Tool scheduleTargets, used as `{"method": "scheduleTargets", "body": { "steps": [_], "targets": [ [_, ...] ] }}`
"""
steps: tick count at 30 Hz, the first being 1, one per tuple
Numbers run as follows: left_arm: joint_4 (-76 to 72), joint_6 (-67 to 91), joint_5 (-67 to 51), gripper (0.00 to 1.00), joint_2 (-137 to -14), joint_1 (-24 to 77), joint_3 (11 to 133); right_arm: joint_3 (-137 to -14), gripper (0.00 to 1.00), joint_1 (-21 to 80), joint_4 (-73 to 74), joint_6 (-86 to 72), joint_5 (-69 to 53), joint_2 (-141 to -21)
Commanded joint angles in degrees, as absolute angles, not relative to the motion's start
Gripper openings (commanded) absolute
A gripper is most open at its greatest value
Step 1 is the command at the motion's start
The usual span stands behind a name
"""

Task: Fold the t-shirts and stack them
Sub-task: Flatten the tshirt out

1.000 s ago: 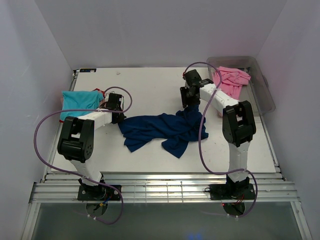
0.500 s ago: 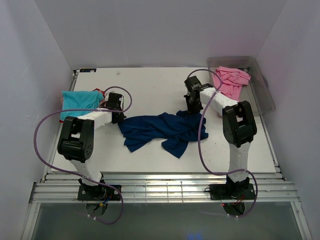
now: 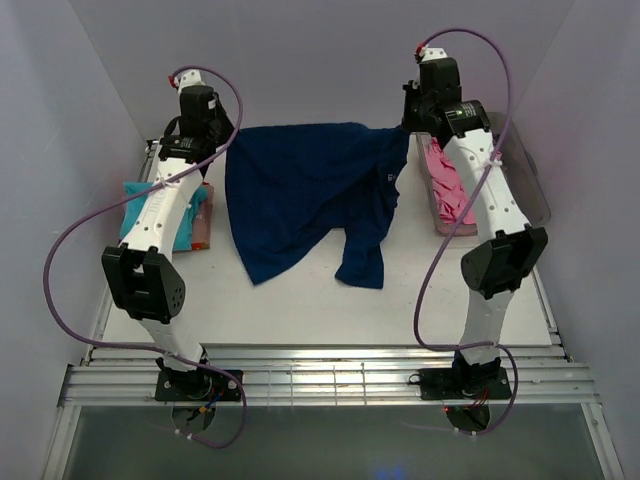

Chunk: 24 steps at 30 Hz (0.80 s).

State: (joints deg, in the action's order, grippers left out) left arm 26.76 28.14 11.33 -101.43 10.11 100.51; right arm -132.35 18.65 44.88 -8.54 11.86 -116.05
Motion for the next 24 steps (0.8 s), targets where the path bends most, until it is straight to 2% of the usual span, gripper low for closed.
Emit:
{"method": "scheduleTargets", "body": {
  "steps": [1, 5, 11, 18, 24],
  "targets": [
    [30.5, 27.16, 8.79, 0.0, -97.39, 9.58, 103.89, -123.97, 0.08, 18.54, 42.99, -7.21, 9.94, -106.3],
    [28.13, 26.28, 8.0, 0.0, -90.72, 9.58, 102.31, -119.0, 0.08, 18.54, 37.53, -6.07, 8.61, -96.35],
    [29.09, 26.28, 3.44, 0.0, -80.69, 9.67, 100.9, -124.7, 0.08, 20.04, 40.16, -3.08, 6.6, -86.67],
    [38.56, 28.3, 0.18, 0.0, -77.96, 9.67, 111.96, -129.63, 0.08, 22.41, 42.72, -6.15, 3.52, -77.8],
    [42.71, 29.18, 1.32, 0.0, -79.8, 9.76, 120.76, -130.61, 0.08, 22.41, 39.12, -9.66, 2.29, -75.67]
  ]
}}
